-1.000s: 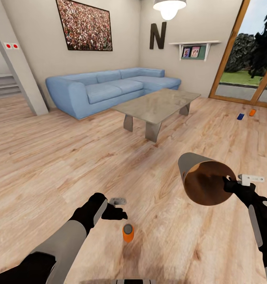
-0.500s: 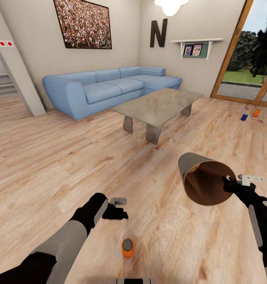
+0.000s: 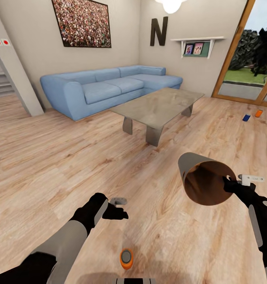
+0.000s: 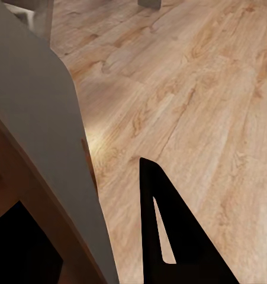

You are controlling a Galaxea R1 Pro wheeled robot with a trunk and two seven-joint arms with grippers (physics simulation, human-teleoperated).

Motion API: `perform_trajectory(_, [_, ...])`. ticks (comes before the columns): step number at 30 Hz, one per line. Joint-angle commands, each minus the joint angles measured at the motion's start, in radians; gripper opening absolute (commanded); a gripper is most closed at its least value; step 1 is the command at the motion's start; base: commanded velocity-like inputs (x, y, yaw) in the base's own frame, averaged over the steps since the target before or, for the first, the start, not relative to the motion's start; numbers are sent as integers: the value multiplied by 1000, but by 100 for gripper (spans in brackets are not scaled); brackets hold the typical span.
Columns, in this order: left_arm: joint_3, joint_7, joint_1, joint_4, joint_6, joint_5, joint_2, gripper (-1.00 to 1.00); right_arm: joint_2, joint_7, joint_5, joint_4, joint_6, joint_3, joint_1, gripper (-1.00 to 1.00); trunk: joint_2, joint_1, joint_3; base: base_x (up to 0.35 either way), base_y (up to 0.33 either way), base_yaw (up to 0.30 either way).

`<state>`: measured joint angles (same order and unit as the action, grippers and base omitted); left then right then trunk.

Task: Put the three can of soda from the living room inside the tash can in the kitchen.

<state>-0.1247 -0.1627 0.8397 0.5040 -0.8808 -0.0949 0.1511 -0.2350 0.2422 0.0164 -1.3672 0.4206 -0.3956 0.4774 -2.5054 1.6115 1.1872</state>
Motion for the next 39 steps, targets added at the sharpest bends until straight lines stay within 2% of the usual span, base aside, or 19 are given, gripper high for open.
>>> perform_trajectory(1, [-5,4,0,1,-4,-9,-1,100,0,7,-6,-2,6,-2,1,-100,0,0,2,14,-2,0])
perform_trajectory(5, [-5,5,0,2,-3,-9,-1,100,0,7,-6,-3,6,-2,1,-100,0,0,6,7,-1,0])
perform_trajectory(28, [-4,3,1,1,-4,-10,3,100,1,6,-6,-1,7,-1,1,-100,-6,10,131,0,0,0])
perform_trajectory(39, [-5,-26,0,1,-1,-9,3,100,0,6,-6,-1,10,-2,1,-100,-8,15,190,0,0,0])
